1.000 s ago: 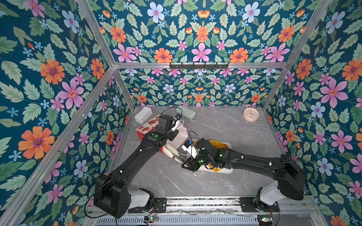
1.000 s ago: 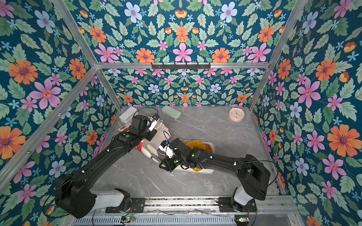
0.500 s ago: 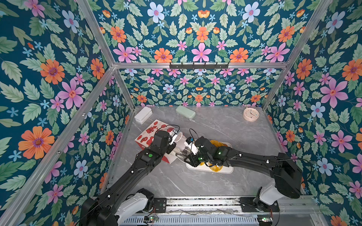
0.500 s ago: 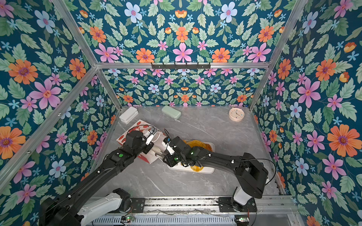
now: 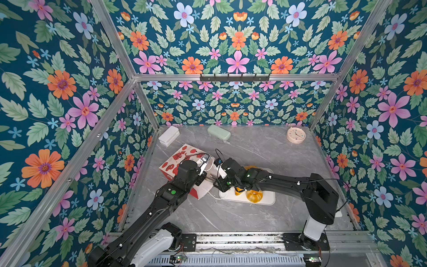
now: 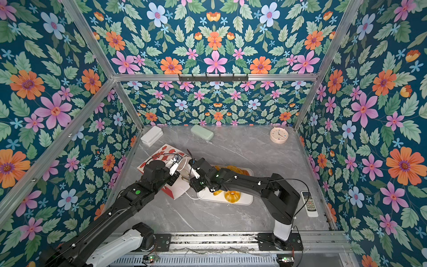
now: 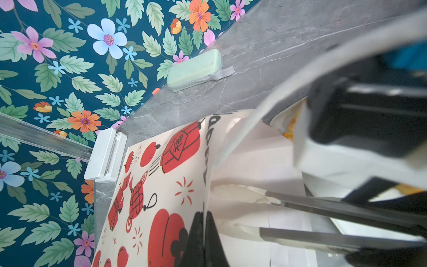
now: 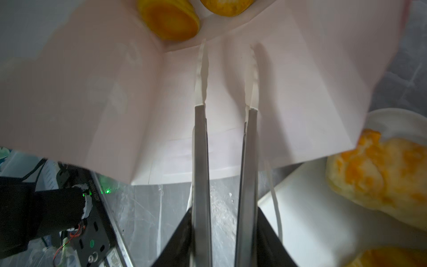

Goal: Take the fake bread out of the paper bag
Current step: 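Insert the right tongs into the bag opening toward the small yellow rings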

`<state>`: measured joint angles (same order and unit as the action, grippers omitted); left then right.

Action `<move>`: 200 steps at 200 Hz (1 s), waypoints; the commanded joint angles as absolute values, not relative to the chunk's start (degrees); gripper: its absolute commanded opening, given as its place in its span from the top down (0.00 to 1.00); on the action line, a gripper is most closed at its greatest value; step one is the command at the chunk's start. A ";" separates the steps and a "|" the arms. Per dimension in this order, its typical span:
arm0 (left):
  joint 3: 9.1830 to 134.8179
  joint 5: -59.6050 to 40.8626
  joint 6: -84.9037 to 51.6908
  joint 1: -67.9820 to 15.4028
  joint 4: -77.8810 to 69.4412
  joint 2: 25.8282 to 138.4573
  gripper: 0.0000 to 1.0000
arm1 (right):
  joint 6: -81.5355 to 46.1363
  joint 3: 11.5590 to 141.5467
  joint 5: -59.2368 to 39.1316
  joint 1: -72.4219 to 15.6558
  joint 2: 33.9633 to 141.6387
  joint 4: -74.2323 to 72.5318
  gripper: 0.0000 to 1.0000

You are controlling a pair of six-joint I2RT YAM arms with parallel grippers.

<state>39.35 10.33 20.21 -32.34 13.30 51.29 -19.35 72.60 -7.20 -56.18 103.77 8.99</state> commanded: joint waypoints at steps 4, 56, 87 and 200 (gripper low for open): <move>39.19 9.70 18.55 -32.43 10.33 50.91 1.00 | -21.46 75.01 -5.34 -56.17 106.01 6.76 0.62; 38.59 9.12 17.13 -32.52 8.47 50.44 1.00 | -26.16 78.95 -5.27 -55.62 109.81 5.16 0.61; 38.45 9.40 15.36 -32.52 7.56 50.63 1.00 | -28.09 80.61 -5.98 -55.45 112.22 3.13 0.62; 38.63 8.85 10.93 -32.52 4.77 50.02 1.00 | -33.65 79.99 -2.63 -55.72 114.29 -3.16 0.60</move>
<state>38.41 10.11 12.27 -32.49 8.19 50.63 -31.70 79.44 -4.03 -55.68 113.69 0.21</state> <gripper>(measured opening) 0.051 0.393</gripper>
